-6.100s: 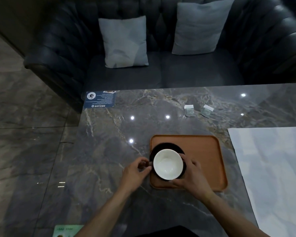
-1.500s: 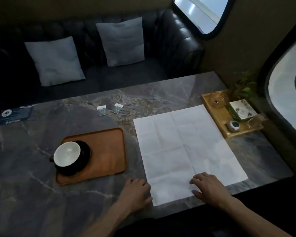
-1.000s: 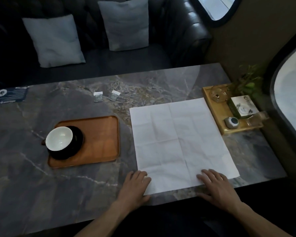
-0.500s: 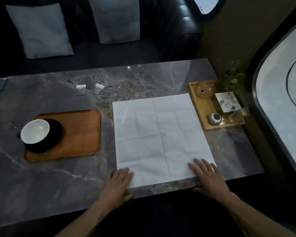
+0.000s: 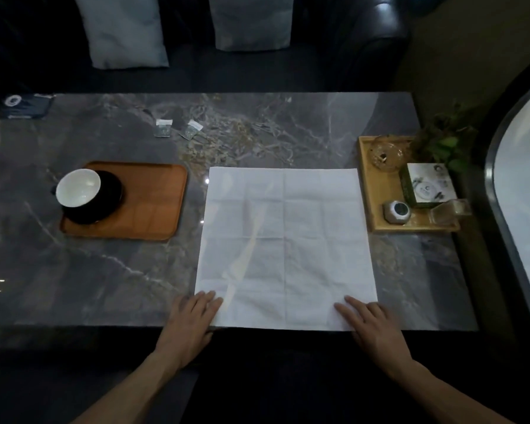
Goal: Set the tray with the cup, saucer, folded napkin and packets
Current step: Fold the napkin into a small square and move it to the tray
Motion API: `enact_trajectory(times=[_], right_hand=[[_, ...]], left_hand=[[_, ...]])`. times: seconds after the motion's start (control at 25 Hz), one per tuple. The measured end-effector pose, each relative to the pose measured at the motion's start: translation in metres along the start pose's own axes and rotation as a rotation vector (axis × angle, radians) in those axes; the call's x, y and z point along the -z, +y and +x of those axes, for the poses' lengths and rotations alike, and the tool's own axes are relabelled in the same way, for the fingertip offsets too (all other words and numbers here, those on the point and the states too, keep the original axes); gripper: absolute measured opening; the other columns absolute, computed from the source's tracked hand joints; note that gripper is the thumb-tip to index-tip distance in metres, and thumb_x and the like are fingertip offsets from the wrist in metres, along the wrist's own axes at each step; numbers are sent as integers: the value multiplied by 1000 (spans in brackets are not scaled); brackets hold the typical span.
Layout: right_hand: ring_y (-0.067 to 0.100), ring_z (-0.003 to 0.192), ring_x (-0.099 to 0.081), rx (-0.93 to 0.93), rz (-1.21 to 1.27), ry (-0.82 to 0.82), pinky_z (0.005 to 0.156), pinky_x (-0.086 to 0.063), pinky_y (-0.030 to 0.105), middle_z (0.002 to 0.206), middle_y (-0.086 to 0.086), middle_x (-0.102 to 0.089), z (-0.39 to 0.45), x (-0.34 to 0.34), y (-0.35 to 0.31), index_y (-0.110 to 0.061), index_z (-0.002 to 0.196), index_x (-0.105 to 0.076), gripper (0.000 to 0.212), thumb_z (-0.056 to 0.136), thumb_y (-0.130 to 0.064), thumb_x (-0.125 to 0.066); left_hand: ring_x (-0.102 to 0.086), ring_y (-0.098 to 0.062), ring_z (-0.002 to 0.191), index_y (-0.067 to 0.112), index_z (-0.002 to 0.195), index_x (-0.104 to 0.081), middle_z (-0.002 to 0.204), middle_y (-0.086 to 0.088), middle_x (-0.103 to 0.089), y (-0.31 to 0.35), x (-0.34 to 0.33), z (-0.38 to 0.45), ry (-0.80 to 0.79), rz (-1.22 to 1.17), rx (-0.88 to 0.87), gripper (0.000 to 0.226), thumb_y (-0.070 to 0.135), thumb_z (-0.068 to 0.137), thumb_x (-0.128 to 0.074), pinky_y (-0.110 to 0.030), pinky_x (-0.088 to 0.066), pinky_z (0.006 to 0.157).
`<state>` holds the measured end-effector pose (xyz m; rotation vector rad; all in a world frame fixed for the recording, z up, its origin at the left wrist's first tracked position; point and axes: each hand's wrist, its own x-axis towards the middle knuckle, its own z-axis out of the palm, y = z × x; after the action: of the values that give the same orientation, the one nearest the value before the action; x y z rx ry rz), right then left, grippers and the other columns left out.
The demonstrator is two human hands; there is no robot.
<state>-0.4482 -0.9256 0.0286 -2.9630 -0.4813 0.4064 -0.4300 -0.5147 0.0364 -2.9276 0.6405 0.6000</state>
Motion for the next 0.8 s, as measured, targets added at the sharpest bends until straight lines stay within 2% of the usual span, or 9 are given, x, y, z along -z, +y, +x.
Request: enact_trajectory(times=[0.04,0.12,0.16,0.28,0.4,0.44,0.52,0.6,0.8], right_hand=[[26,88,-67,13,-8,22,80,-56,41,124,7,-67,-3,-1,2,-19,121,-67,70,54,-13,-88],[25,90,-68,31,3,26,80,-55,39,123,5,-68,-9,-4,4,-19,117,-69,64,56,-10,-86],[25,92,-69,44,3,26,80,-56,39,123,4,-68,-12,-4,5,-20,115,-70,58,59,-10,-83],[20,92,-71,43,14,44,79,-57,38,117,-2,-71,-18,3,5,-25,101,-74,33,69,-17,-70],[17,84,-72,-20,92,-30,78,-55,33,105,-7,-75,-12,12,5,-28,87,-74,30,63,-13,-85],[16,86,-72,-45,116,-88,81,-53,31,104,-9,-74,-6,18,6,-29,91,-74,26,71,-15,-81],[14,95,-67,-53,123,-180,89,-46,29,109,-12,-70,6,28,13,-32,105,-69,20,90,-24,-59],[14,96,-65,-63,137,-200,87,-43,28,108,-10,-71,15,38,21,-33,108,-66,22,96,-33,-48],[17,83,-69,-105,231,-93,71,-46,28,91,-8,-75,39,74,36,-30,95,-72,10,90,-29,-63]], left_hand=[[-66,-28,109,15,122,-67,126,-9,-66,2,-2,-3,32,3,1,56,32,69,-63,-52,-52,90],[-67,-28,108,14,118,-69,125,-9,-67,4,-6,-9,61,-18,7,56,23,72,-40,-52,-52,91],[-67,-28,107,14,115,-71,124,-9,-67,5,-8,-12,82,-16,2,57,22,71,-36,-52,-52,90],[-68,-25,106,16,103,-72,122,-8,-69,4,-11,-20,122,-40,-9,48,21,73,-34,-51,-53,90],[-69,-18,99,22,91,-68,116,0,-70,2,-7,-20,158,-123,37,35,24,83,-34,-48,-48,94],[-69,-16,94,24,90,-65,111,5,-70,-1,-8,-19,172,-160,59,33,26,88,-33,-46,-43,97],[-67,-13,84,26,91,-62,99,11,-67,-7,-6,-15,212,-224,104,32,30,93,-30,-36,-32,98],[-65,-13,79,28,92,-60,90,14,-65,-15,-3,-11,258,-277,118,29,32,94,-32,-30,-29,94],[-60,-11,78,30,95,-57,82,14,-61,-35,16,3,358,-355,86,20,31,95,-37,-28,-33,91]])
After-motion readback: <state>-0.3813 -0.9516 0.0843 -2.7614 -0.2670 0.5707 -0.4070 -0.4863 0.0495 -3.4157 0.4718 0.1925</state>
